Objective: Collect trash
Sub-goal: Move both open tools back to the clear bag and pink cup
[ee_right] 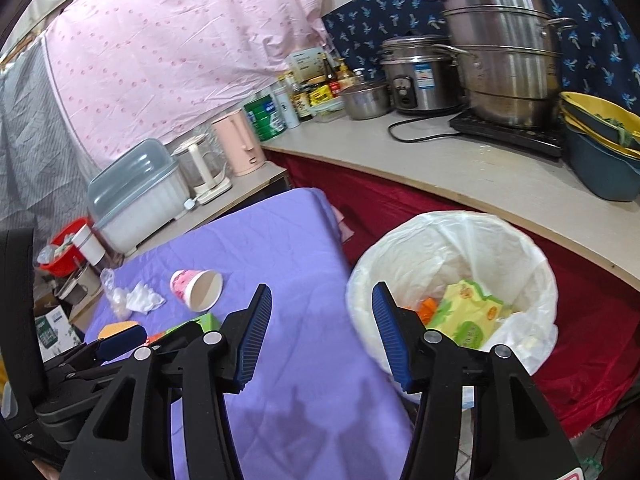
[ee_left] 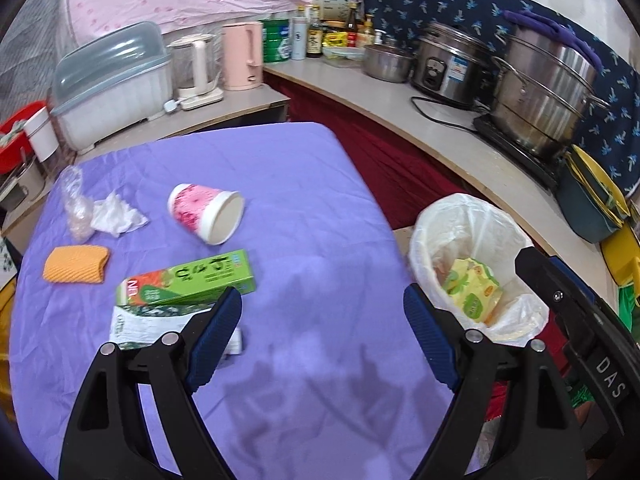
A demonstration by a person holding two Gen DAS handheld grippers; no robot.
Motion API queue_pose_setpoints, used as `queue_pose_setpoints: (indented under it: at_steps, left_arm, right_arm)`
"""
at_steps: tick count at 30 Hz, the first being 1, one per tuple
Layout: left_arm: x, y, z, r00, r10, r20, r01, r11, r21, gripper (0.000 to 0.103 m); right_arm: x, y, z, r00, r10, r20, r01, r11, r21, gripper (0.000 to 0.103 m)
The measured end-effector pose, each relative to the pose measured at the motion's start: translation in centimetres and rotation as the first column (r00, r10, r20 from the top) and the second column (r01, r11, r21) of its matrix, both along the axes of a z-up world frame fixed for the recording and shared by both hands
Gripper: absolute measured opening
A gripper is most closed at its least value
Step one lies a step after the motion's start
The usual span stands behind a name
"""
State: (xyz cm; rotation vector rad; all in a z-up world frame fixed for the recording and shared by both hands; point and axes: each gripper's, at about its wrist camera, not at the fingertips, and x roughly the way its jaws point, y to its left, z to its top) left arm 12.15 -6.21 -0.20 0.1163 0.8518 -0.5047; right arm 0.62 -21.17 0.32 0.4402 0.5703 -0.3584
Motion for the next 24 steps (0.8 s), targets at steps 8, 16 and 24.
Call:
queue_pose_setpoints:
  at_steps: [8,16,24]
  left_arm:
    - [2.4,6.3,-0.8,0.993,0.114,-0.017,-0.114,0.993,-0.001,0.079]
    - [5.6,12.9,-1.4,0.971,0.235,-0.037,-0.235,0.972,-0.003,0.079]
    - [9.8,18.3,-2.1,0.943,0.328,-0.051,-0.328,0.945,-0.004,0.082]
  right_arm:
    - [3.9,4.9,-0.7,0.994,0.107,-0.025,-0.107,0.994,0.003,0.051]
    - [7.8,8.7,-1.9,0.981,0.183,-0.06,-0.183,0.983,0.02,0.051]
    - [12.7,11.3,-3.3,0.966,0.242,-0.09,-0.239,0.97,0.042,0.051]
